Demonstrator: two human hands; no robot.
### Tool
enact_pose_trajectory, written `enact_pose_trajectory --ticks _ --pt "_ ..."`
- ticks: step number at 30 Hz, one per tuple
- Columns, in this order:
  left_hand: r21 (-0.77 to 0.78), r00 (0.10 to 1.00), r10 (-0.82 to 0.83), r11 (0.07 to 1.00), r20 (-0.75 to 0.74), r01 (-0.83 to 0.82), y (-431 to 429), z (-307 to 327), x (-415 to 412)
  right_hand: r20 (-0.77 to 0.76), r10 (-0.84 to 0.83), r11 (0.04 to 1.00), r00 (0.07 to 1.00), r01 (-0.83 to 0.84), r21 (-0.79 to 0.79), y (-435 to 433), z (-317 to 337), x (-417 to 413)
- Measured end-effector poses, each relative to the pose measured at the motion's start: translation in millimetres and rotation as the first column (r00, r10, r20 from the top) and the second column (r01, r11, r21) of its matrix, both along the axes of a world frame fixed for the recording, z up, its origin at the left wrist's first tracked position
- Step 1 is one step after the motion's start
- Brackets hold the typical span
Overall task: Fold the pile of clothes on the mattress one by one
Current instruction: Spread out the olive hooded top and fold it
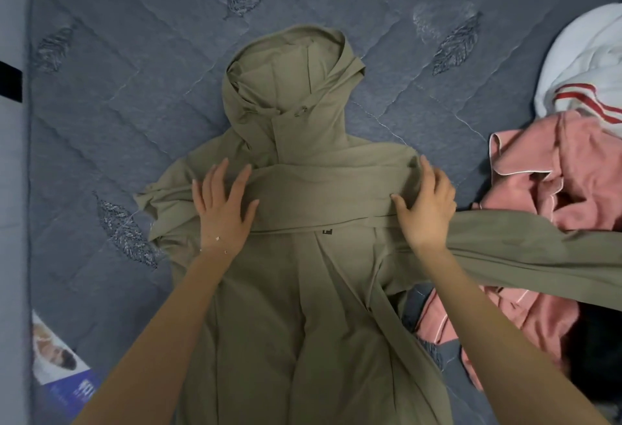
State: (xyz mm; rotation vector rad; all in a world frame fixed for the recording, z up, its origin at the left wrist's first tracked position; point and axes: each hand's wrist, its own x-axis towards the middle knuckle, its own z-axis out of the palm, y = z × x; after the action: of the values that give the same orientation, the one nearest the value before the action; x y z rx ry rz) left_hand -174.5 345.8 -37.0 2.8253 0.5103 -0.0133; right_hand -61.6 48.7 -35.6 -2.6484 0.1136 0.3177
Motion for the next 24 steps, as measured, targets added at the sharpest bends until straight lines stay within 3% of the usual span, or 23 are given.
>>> enact_pose_trajectory --ticks 2,4,8,11,14,17,20,24 --pt "0.057 0.997 -0.079 0.995 -0.001 0.079 -9.6 -5.2 -8.0 0.041 0.139 0.99 0.989 -0.138 -0.02 7.5 -0.5 -8.8" --pt "0.07 0.994 -0.082 0.994 -0.068 0.086 -14.7 -10.6 -15.1 -0.023 0.279 0.959 0.96 -0.279 -0.038 15.5 -7.0 -18.1" --pt "-0.066 0.957 -0.013 0.998 -0.29 -0.006 -5.8 -21.4 -27.7 -0.199 0.389 0.904 0.899 -0.415 -0.106 26.9 -20.3 -31.6" --pt "-0.129 0.984 -0.058 0.991 -0.166 0.036 5.1 -13.0 -30.4 -0.152 0.361 0.923 0.92 -0.376 -0.085 41.4 -16.9 -38.5" --pt "-0.137 0.996 0.084 0.987 0.017 -0.081 27.0 1.1 -32.0 -0.077 0.446 0.893 0.892 -0.45 -0.031 67.1 -9.5 -53.2" --pt "-0.153 0.957 0.283 0.951 0.069 -0.27 65.4 6.5 -41.4 -0.104 0.527 0.85 0.843 -0.526 0.039 98.0 -7.4 -71.9" --pt "-0.214 0.905 0.425 0.881 -0.026 -0.421 101.6 6.4 -51.5 -0.089 0.572 0.82 0.816 -0.564 0.099 131.1 -7.4 -86.8" --pt "-0.315 0.869 0.452 0.81 -0.203 -0.495 139.5 -7.0 -61.1 -0.035 0.576 0.808 0.817 -0.561 0.181 178.7 -4.3 -96.0"
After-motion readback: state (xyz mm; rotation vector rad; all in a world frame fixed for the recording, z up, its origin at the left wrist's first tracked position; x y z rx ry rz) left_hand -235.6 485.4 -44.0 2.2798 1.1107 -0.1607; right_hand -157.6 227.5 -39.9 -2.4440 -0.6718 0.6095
